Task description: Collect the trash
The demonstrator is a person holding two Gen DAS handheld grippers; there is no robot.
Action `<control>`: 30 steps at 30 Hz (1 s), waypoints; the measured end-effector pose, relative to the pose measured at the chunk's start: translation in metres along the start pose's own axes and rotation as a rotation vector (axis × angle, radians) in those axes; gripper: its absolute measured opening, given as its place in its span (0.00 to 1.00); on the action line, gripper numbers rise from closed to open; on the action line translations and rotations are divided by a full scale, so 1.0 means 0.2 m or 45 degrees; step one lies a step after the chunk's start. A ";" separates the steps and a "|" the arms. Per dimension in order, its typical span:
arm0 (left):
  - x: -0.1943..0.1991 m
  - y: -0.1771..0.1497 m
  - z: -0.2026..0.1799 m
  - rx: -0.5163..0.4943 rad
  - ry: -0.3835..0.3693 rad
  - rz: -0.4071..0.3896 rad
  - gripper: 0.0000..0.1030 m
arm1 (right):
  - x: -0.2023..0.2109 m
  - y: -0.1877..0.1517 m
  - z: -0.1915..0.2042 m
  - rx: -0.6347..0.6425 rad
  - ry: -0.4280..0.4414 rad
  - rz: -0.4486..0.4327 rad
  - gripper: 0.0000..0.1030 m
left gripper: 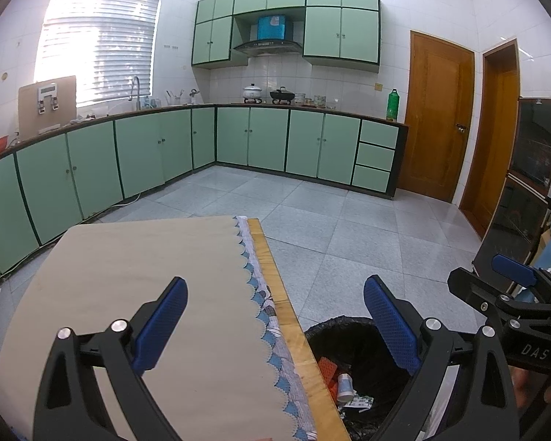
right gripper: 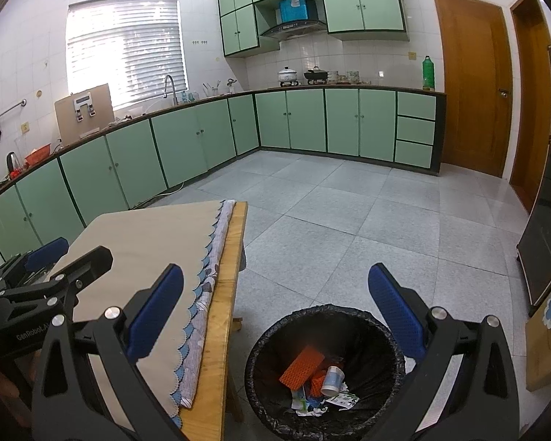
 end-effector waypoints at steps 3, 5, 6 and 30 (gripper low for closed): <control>0.00 0.00 0.00 -0.003 0.003 -0.002 0.92 | 0.00 0.00 0.00 0.000 -0.001 0.000 0.95; 0.00 0.00 0.00 -0.002 0.003 -0.002 0.92 | 0.00 0.00 0.00 0.000 0.000 0.000 0.95; 0.00 0.00 0.00 -0.002 0.002 -0.002 0.92 | 0.00 0.00 0.00 0.001 0.000 -0.001 0.95; -0.01 -0.01 0.00 0.001 0.005 0.003 0.92 | 0.00 0.00 0.00 -0.003 0.000 0.002 0.95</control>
Point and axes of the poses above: each gripper's, at about its wrist camera, not at the fingertips, and x roughly against the way its jaws point, z to its left, y to its top, the point moved 2 cm from there along -x, roughly the way its jaws point, and after that the axes turned 7 degrees about -x, right-handed, at the moved point
